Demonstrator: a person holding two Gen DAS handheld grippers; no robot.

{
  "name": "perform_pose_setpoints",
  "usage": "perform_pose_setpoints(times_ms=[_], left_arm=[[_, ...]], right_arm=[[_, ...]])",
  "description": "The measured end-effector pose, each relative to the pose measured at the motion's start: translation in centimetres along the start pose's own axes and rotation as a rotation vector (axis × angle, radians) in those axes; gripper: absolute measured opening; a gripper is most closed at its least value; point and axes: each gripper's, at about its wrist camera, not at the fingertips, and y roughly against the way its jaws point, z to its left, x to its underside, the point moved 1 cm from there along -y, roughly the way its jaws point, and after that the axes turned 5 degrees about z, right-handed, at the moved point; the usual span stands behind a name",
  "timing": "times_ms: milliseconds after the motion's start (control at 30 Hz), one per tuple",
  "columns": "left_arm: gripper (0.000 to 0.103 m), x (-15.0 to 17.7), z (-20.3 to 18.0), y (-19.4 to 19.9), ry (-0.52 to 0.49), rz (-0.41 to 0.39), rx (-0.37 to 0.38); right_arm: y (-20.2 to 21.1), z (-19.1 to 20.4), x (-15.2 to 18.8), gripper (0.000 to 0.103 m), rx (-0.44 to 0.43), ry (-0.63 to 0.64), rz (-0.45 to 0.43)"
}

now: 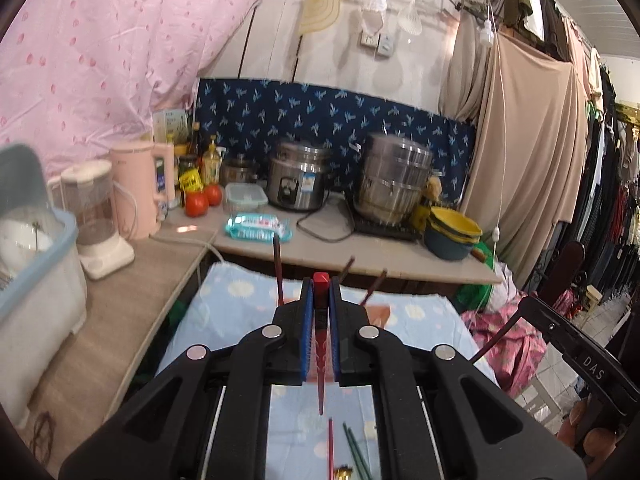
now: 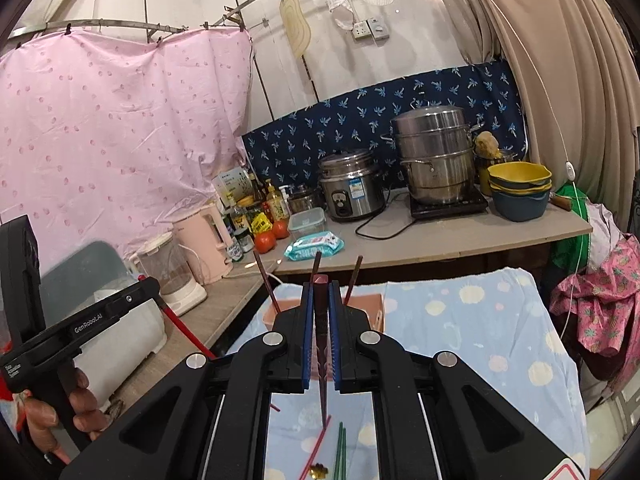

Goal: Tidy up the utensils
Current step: 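Lift both chopsticks, lower them into the pink basket and open both tools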

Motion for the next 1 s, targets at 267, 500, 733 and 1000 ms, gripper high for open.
perform_pose_setpoints(times_ms=[267, 500, 733, 1000], left_arm=[[0.007, -6.5, -0.3, -2.3, -0.018, -0.117, -0.015], [0.007, -8.9, 0.2, -5.7, -0.026, -0.151, -0.042], [0.007, -7.7, 1.4, -10.0, -0.008, -0.086, -0.055], [0.007, -4.3, 2.5, -13.2, 0.001, 0.008, -0.064]], right_arm=[[-2.9, 0.5, -7.1, 0.007, -0.034, -0.024, -0.111], [-7.0, 0.8, -10.4, 0.007, -0.026, -0.020, -0.147], [-12.5, 0.3, -9.9, 0.007, -0.004, -0.021, -0.079], [-16.5, -1.5, -6.1, 0.007, 0.004, -0.061, 0.048]])
